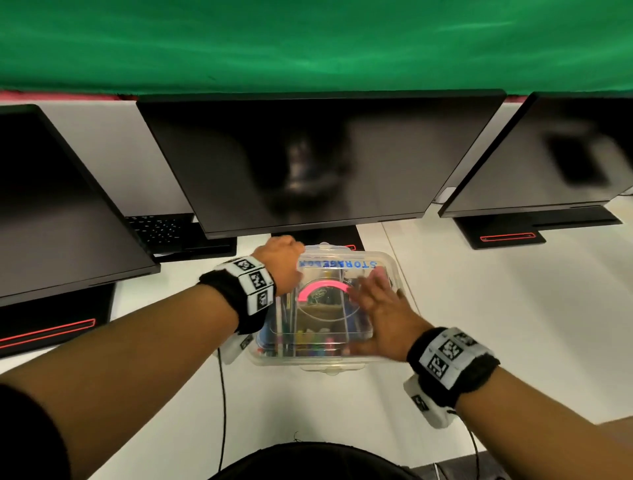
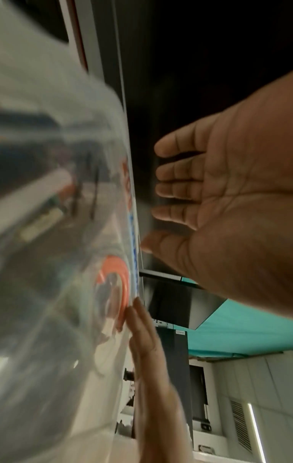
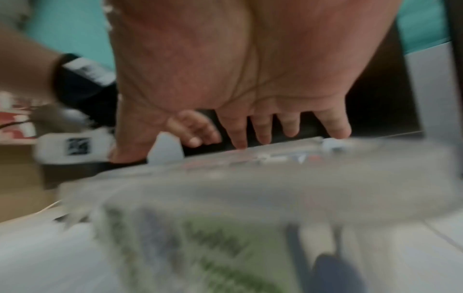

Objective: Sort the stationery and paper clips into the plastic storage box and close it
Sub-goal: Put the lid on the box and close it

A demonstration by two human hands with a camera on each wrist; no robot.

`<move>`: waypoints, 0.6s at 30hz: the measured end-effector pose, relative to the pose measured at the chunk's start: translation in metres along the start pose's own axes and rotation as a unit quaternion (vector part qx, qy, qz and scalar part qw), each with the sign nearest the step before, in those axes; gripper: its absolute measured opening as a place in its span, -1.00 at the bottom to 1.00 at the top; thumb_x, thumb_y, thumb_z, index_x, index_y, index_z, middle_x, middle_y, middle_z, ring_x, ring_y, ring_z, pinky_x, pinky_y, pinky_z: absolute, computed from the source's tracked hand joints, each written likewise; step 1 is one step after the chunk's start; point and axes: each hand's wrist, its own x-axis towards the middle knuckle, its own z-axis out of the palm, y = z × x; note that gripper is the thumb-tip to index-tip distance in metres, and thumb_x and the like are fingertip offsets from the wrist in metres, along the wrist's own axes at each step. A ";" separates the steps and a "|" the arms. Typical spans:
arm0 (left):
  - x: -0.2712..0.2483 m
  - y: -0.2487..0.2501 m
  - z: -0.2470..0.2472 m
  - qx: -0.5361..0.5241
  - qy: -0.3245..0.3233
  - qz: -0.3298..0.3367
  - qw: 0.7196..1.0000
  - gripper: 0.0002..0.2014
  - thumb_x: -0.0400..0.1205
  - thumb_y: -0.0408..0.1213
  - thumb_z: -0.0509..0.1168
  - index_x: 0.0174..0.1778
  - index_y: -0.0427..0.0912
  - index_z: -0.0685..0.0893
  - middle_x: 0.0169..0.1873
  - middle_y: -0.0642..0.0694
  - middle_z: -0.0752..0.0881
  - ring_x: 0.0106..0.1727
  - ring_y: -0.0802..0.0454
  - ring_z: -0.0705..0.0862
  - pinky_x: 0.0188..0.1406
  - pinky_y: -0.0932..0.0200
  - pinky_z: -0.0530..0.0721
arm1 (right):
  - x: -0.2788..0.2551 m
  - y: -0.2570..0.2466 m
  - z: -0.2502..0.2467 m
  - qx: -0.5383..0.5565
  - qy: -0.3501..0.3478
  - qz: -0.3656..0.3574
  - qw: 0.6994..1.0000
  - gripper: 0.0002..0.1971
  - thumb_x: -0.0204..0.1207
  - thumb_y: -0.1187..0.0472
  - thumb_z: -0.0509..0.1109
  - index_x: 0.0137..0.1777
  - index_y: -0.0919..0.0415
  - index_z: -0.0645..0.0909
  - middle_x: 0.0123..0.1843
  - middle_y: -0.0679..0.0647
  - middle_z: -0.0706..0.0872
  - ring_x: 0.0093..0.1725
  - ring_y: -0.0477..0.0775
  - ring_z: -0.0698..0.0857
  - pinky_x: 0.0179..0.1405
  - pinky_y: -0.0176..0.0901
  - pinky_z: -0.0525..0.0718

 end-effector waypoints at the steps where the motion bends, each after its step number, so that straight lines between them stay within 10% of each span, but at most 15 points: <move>1: 0.007 0.008 0.000 0.001 -0.014 0.020 1.000 -0.49 0.55 -0.09 0.27 0.42 -0.14 0.43 0.36 -0.12 0.49 0.42 -0.10 0.44 0.44 -0.05 0.47 | -0.001 -0.006 0.006 -0.021 -0.014 -0.015 1.000 0.10 0.22 -0.48 0.32 0.66 -0.08 -0.12 0.71 -0.02 -0.23 0.69 0.19 -0.28 0.56 0.46 -0.18; 9: 0.040 0.030 0.015 0.007 -0.084 0.051 0.995 -0.35 0.57 0.03 0.30 0.53 -0.19 0.33 0.48 -0.17 0.43 0.47 -0.12 0.45 0.49 -0.04 0.43 | 0.002 -0.018 0.035 -0.068 0.030 -0.105 0.992 -0.03 0.28 -0.42 0.08 0.66 0.07 0.08 0.71 0.01 0.07 0.71 0.13 -0.06 0.49 0.28 -0.46; 13: 0.046 0.028 0.015 0.020 -0.090 0.035 0.995 -0.31 0.51 0.10 0.36 0.49 -0.16 0.36 0.40 -0.15 0.48 0.40 -0.12 0.50 0.41 -0.05 0.51 | 0.002 -0.014 0.034 -0.131 -0.006 -0.110 0.985 -0.07 0.19 -0.48 0.09 0.44 0.14 0.45 0.44 0.07 0.60 0.45 0.21 0.57 0.32 0.55 0.17; 18: 0.042 0.019 0.021 0.016 -0.079 0.014 0.997 -0.30 0.49 0.11 0.38 0.47 -0.17 0.38 0.35 -0.15 0.52 0.37 -0.12 0.52 0.39 -0.03 0.52 | 0.007 -0.010 0.043 -0.170 0.043 -0.149 0.973 -0.08 0.05 -0.47 0.36 0.34 0.13 0.54 0.33 0.06 0.69 0.33 0.19 0.68 0.24 0.54 0.34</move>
